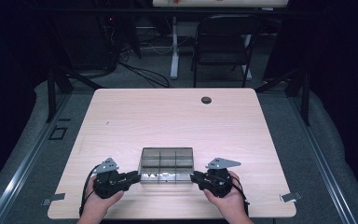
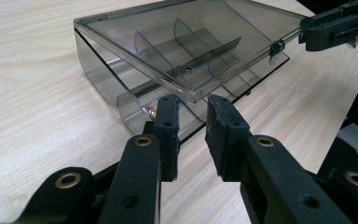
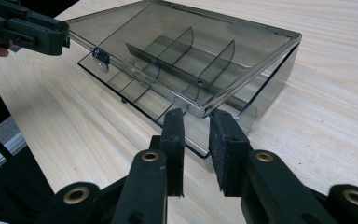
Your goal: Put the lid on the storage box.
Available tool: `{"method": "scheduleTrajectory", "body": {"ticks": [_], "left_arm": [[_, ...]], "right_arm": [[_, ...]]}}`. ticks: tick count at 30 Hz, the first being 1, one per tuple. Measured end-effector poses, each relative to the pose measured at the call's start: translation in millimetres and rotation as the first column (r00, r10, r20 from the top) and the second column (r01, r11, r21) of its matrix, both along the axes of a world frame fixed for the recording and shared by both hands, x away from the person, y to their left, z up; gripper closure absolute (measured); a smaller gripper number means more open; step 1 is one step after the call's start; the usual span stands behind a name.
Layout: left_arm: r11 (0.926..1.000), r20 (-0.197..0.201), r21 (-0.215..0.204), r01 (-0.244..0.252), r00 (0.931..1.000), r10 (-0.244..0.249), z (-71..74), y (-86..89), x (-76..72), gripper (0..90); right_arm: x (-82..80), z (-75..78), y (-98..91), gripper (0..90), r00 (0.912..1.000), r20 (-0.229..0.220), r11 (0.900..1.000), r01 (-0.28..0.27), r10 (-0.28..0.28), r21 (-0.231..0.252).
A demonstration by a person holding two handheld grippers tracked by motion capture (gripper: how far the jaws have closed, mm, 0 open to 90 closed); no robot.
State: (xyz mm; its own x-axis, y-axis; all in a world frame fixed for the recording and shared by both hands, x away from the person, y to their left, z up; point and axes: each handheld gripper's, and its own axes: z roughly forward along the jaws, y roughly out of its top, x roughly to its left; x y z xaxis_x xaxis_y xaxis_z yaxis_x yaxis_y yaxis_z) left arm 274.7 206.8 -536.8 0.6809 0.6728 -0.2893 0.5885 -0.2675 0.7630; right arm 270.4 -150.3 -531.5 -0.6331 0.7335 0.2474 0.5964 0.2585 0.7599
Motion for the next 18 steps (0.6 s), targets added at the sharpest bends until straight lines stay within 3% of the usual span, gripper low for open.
{"method": "scheduleTrajectory", "body": {"ticks": [4, 18], "left_arm": [[0.9999, -0.005, 0.015, 0.002, 1.0000, -0.002, -2.8, -0.4, -1.0, 73.3], [0.9996, -0.020, 0.028, -0.003, 0.9998, 0.004, -9.6, -0.9, -0.6, 69.7]], "right_arm": [[-0.5, -3.8, 0.7, 74.4, 1.0000, -0.002, 1.0000, 0.002, -0.002, 0.002], [-1.0, -13.6, 4.6, 70.0, 0.9997, -0.021, 0.9977, -0.014, 0.013, -0.066]]}}
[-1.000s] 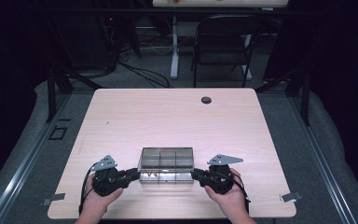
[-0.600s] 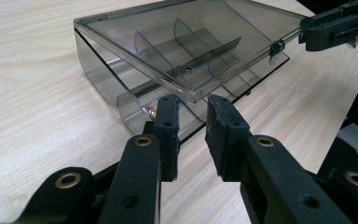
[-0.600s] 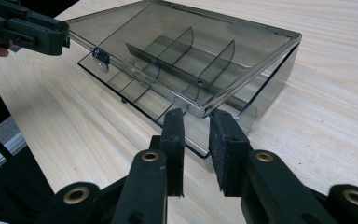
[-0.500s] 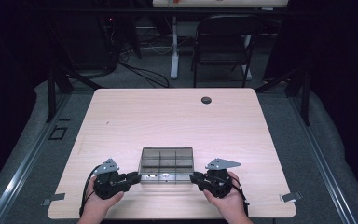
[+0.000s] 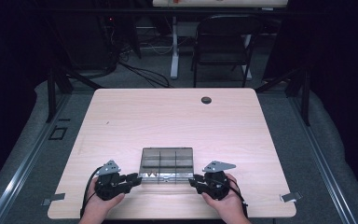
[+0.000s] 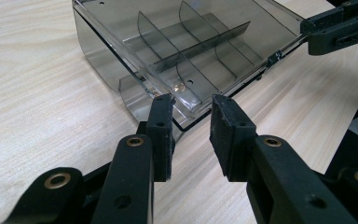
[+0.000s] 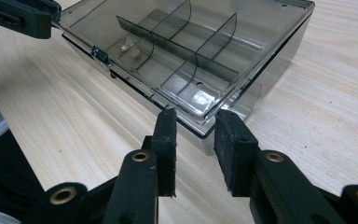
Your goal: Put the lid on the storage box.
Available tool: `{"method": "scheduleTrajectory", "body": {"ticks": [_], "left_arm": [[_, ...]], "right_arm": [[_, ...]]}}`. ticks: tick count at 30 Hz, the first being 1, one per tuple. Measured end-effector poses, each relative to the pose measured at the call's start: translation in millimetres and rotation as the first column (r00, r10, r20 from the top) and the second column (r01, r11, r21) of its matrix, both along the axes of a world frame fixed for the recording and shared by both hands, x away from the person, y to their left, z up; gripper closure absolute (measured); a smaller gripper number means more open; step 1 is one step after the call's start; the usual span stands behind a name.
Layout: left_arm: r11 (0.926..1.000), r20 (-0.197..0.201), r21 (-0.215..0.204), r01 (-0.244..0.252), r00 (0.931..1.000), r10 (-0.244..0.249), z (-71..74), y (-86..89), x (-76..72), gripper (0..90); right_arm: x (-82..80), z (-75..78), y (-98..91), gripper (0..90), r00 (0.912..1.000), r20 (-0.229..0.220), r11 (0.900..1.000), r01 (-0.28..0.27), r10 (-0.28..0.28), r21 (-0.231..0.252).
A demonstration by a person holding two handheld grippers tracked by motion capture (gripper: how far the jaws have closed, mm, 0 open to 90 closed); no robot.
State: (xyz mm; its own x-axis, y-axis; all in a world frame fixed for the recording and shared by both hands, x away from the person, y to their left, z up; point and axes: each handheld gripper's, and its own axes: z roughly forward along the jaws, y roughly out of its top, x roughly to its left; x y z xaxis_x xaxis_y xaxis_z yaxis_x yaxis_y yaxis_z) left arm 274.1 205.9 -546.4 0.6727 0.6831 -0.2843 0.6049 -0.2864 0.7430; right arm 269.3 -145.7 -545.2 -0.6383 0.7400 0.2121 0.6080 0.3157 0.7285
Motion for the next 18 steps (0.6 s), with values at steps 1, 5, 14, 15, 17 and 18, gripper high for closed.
{"method": "scheduleTrajectory", "body": {"ticks": [1, 5, 14, 15, 17, 18], "left_arm": [[1.0000, -0.001, 0.000, 0.000, 1.0000, 0.000, -0.2, 0.0, 0.0, 69.7], [1.0000, -0.001, 0.001, 0.003, 1.0000, -0.003, -0.4, -0.5, -0.2, 69.6], [1.0000, -0.006, -0.003, 0.002, 1.0000, -0.002, -1.7, -1.1, 0.3, 69.6], [1.0000, -0.007, -0.003, 0.002, 1.0000, -0.002, -1.8, -1.0, 0.5, 69.7], [1.0000, -0.008, -0.004, 0.002, 1.0000, -0.002, -2.2, -1.0, 0.7, 69.7], [1.0000, -0.010, -0.006, 0.001, 1.0000, -0.001, -2.3, -0.9, 0.9, 69.7]], "right_arm": [[0.1, -1.0, 0.4, 70.0, 1.0000, -0.001, 0.9999, 0.004, -0.004, 0.011], [0.4, -1.9, 0.4, 69.9, 1.0000, -0.004, 1.0000, 0.005, -0.005, 0.001], [0.5, -3.0, 0.6, 69.8, 0.9999, -0.014, 1.0000, 0.003, -0.003, -0.005], [0.6, -3.1, 0.6, 69.7, 0.9999, -0.014, 1.0000, 0.003, -0.003, -0.004], [0.6, -3.2, 0.6, 69.6, 0.9999, -0.013, 1.0000, 0.003, -0.003, -0.003], [0.7, -3.0, 0.3, 69.2, 0.9999, -0.014, 1.0000, 0.000, 0.000, -0.007]]}}
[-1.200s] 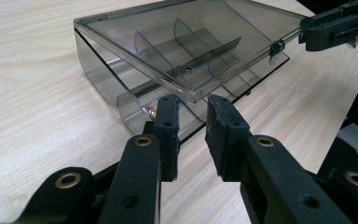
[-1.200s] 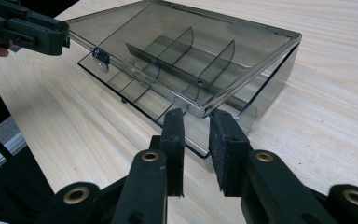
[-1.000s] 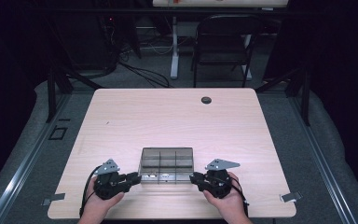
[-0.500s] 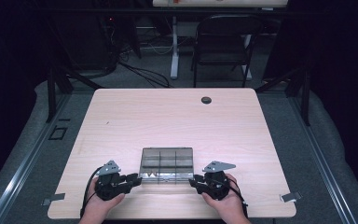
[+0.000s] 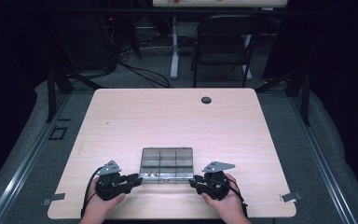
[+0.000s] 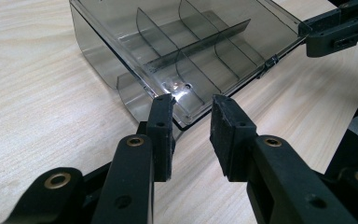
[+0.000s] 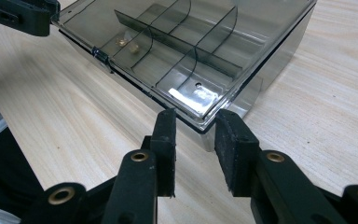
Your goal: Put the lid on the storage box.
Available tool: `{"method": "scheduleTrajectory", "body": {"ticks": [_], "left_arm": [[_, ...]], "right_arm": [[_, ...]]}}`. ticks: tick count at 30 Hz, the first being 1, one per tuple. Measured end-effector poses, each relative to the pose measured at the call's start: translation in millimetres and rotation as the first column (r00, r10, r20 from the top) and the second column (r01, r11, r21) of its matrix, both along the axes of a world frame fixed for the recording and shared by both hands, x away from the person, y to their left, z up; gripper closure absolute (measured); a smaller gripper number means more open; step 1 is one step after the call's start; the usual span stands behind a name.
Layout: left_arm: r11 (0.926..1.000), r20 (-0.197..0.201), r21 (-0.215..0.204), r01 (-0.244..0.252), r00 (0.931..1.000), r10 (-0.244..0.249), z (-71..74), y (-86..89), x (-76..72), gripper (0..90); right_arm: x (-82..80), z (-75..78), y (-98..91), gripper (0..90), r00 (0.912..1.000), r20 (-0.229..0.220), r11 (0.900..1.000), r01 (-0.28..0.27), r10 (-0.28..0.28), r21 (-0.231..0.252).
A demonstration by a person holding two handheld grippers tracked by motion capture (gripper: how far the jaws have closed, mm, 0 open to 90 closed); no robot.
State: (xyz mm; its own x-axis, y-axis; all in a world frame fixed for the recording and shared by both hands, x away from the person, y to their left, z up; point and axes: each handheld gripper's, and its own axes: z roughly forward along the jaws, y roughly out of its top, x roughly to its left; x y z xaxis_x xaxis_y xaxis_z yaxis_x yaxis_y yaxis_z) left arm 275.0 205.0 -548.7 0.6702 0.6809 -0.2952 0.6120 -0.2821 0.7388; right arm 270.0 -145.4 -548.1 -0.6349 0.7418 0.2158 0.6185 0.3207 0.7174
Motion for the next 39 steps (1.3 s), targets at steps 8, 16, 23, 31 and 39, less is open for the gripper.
{"method": "scheduleTrajectory", "body": {"ticks": [8, 16, 23, 31, 39], "left_arm": [[1.0000, 0.002, -0.007, -0.004, 1.0000, 0.004, 0.2, 0.1, 0.3, 69.4], [0.9998, -0.003, -0.018, -0.009, 1.0000, 0.009, 0.4, 0.6, 1.2, 68.1], [0.9997, 0.002, -0.021, -0.010, 0.9999, 0.010, 1.0, 0.9, 1.6, 66.5], [0.9988, -0.003, -0.043, -0.022, 0.9998, 0.022, 2.3, 2.4, 2.9, 62.3], [0.9978, -0.001, -0.051, -0.042, 0.9991, 0.042, 7.9, 4.4, 6.9, 56.7]], "right_arm": [[0.3, -0.5, 0.2, 65.5, 0.9999, -0.010, 0.9999, -0.005, 0.005, 0.012], [0.3, -0.3, 0.4, 62.8, 0.9999, -0.010, 0.9998, -0.011, 0.011, 0.014], [0.0, 0.1, 0.7, 60.8, 0.9999, -0.007, 0.9998, -0.011, 0.011, 0.017], [0.3, 3.4, -2.3, 56.7, 0.9997, 0.022, 0.9985, 0.004, -0.005, 0.055], [1.9, 8.9, -3.3, 53.8, 0.9996, 0.029, 0.9987, 0.002, -0.004, 0.050]]}}
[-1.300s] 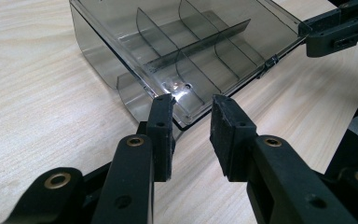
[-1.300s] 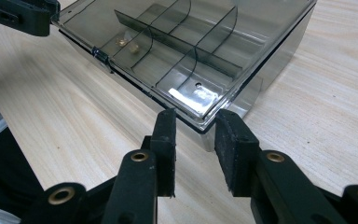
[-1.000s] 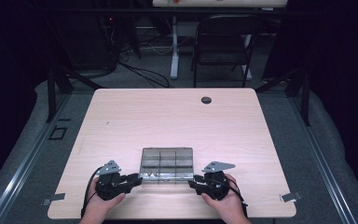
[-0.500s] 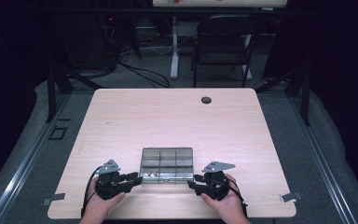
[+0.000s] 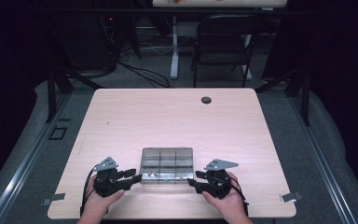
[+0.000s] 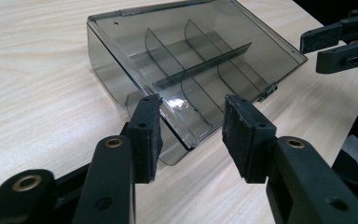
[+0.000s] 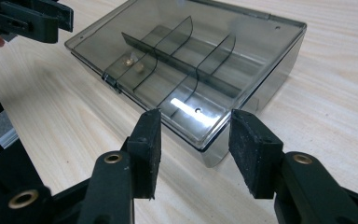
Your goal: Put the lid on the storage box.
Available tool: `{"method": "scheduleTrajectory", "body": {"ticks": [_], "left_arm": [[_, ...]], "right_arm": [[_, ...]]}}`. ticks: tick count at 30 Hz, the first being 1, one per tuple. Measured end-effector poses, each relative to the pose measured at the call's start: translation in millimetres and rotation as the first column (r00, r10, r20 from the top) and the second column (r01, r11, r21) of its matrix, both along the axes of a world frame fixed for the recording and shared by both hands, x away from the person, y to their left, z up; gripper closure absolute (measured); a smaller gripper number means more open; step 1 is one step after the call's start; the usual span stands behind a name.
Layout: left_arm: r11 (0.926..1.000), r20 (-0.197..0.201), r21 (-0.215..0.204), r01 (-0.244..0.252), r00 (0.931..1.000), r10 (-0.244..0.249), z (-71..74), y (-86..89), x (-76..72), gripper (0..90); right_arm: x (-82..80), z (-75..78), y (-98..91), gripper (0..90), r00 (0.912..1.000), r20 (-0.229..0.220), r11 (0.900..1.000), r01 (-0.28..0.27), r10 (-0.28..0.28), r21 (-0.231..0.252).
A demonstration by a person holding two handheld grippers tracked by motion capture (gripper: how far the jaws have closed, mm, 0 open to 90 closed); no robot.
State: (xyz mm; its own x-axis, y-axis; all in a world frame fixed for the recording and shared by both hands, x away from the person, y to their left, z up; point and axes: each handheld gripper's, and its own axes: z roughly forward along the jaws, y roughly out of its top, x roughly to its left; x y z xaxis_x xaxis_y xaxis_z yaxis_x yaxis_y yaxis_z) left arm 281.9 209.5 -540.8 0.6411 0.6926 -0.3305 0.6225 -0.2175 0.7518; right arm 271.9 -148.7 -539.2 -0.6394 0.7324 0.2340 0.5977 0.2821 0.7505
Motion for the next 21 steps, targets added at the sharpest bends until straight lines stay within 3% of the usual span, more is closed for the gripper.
{"method": "scheduleTrajectory", "body": {"ticks": [4, 13, 21], "left_arm": [[0.9999, 0.002, 0.009, -0.006, 1.0000, 0.006, 4.3, -0.1, 2.5, 53.9], [0.9993, 0.021, 0.038, 0.002, 0.9998, -0.003, 18.0, -5.6, 10.8, 46.3], [0.9992, 0.028, 0.020, -0.034, 0.9991, 0.033, 27.1, -5.1, 25.2, 46.1]], "right_arm": [[1.9, 4.3, -0.6, 51.2, 1.0000, 0.008, 0.9998, 0.003, -0.003, 0.020], [11.7, 23.0, -0.7, 43.5, 0.9991, 0.042, 1.0000, 0.000, 0.000, -0.001], [23.3, 31.0, -6.9, 41.9, 0.9973, 0.060, 0.9989, 0.042, -0.043, 0.023]]}}
